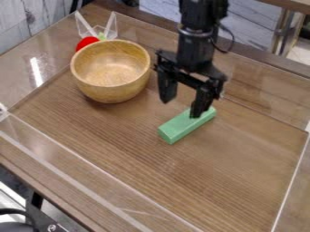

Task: Put the green stick in the brown bowl

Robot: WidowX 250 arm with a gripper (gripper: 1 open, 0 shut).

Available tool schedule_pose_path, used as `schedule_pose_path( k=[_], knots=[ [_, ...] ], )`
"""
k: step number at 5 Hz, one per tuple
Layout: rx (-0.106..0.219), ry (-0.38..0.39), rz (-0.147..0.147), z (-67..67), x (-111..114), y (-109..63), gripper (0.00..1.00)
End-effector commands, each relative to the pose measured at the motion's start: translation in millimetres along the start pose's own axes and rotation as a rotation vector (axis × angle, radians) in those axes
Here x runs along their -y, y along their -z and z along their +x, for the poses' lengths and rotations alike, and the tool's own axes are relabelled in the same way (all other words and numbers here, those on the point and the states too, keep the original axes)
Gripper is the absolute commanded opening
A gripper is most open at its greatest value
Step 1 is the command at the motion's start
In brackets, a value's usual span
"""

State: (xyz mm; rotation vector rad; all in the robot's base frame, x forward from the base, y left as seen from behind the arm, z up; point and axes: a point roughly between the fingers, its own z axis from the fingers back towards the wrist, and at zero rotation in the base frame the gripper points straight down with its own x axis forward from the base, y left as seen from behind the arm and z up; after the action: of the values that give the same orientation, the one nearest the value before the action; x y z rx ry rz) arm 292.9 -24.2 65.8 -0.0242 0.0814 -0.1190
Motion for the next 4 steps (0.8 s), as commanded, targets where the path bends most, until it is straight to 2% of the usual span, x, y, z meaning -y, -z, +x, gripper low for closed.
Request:
schedule_pose_path(
  k=[1, 4],
  knots=[
    [0.052, 0.063, -0.002, 8.9, 9, 0.9, 1.0],
    [0.081, 0.161, -0.015, 20.7, 16, 28.3, 1.0]
  ],
)
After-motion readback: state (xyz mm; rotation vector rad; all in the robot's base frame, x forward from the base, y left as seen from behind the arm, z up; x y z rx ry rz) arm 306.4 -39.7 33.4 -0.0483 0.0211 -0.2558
